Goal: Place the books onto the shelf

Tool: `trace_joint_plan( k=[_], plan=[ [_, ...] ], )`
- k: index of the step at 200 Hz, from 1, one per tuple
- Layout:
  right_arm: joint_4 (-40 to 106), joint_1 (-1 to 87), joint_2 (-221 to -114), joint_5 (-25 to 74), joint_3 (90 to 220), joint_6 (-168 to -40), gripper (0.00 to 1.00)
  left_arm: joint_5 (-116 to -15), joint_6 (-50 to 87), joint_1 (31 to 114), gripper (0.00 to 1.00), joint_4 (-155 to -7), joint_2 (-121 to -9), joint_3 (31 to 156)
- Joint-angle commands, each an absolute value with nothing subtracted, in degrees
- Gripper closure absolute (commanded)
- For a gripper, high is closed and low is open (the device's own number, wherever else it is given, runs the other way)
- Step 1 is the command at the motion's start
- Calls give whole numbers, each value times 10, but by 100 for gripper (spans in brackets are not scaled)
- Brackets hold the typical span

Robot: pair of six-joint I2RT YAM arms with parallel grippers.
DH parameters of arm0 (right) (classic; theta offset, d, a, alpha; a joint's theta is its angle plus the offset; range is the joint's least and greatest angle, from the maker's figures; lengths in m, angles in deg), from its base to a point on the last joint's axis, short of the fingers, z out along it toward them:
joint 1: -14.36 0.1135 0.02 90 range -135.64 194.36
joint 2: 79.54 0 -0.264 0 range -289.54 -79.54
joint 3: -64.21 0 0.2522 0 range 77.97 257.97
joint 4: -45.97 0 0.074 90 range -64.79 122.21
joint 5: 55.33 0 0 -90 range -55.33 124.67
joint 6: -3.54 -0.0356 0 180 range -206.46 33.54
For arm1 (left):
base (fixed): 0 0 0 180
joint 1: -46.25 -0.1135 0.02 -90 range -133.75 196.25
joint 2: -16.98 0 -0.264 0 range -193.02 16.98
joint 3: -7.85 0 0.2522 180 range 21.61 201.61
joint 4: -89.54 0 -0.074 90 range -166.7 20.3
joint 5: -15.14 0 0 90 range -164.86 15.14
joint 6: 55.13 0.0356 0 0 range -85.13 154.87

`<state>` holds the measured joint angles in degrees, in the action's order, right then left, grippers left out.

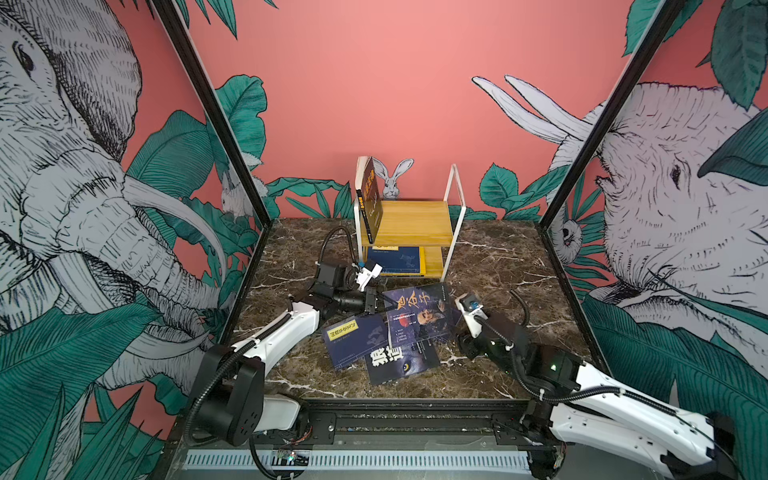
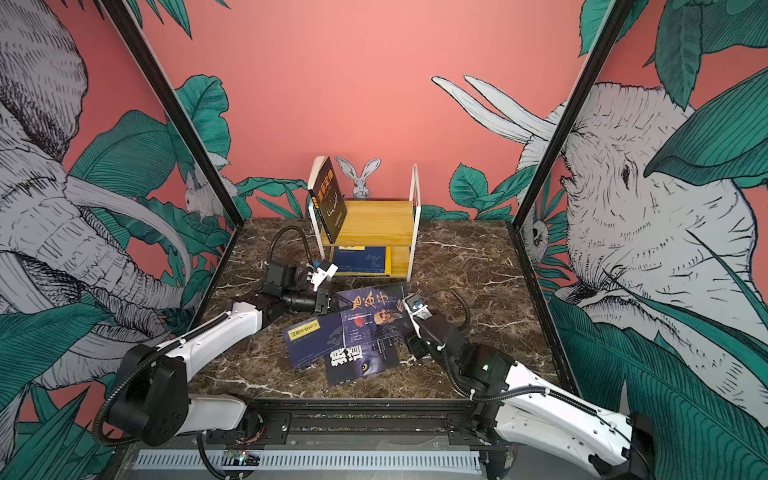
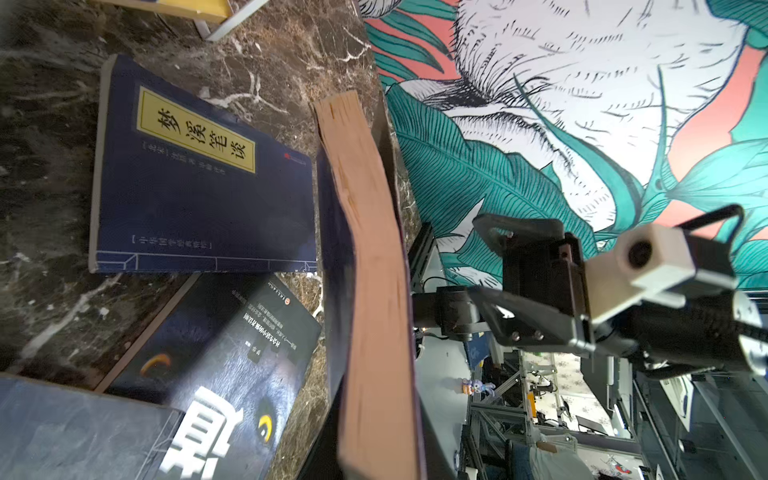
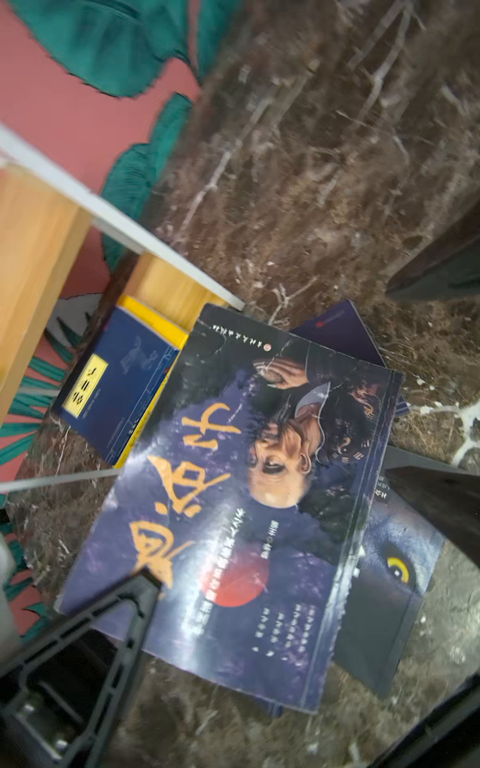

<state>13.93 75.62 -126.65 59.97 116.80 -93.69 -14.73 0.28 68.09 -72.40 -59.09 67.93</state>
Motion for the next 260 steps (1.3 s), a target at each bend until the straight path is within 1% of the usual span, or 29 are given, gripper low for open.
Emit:
trace_joint_plan(
  k=[1, 16, 28, 65, 92, 119, 128, 143, 155, 169, 211, 222, 229, 250, 254, 260],
  plan=[
    [240, 836, -1302, 748, 1161, -756, 29, -79, -23, 665, 100, -765, -553, 690],
    [292, 874, -1321, 795, 1154, -692, 26, -67, -37, 655, 100, -767, -549, 695],
    [337, 898, -1329, 812, 1144, -635, 25, -59, -52, 646, 100, -767, -547, 699],
    [564, 965, -1390, 901, 1088, -424, 25, -38, -92, 641, 100, -779, -544, 703],
    [800, 986, -1487, 948, 1047, -247, 25, -22, -103, 641, 100, -772, -547, 715],
    [1126, 990, -1635, 982, 1027, -41, 24, -7, -107, 641, 100, -770, -552, 723],
    [1130, 989, -1665, 993, 1036, -21, 26, 0, -108, 641, 100, -770, -552, 724],
    [1130, 987, -1701, 981, 1033, -18, 28, 3, -103, 641, 100, -770, -550, 720],
    [1130, 982, -1734, 992, 1047, -4, 33, 6, -93, 641, 100, -765, -550, 717],
    [1130, 982, -1744, 997, 1055, 3, 37, 9, -78, 641, 100, -748, -548, 718],
    [1131, 960, -1725, 1004, 1053, 21, 43, 9, -62, 642, 100, -737, -553, 719],
    [1130, 957, -1718, 996, 1048, 20, 46, 11, -53, 641, 100, -729, -554, 719],
    [1130, 953, -1694, 989, 1044, 19, 47, 8, -47, 641, 100, -729, -554, 717],
    [1130, 934, -1685, 980, 1044, 32, 49, 2, -34, 641, 100, -729, -560, 708],
    [1130, 934, -1682, 978, 1046, 37, 50, 2, -33, 642, 100, -728, -560, 708],
    [1130, 934, -1677, 972, 1050, 44, 55, 3, -32, 641, 100, -723, -561, 710]
  ],
)
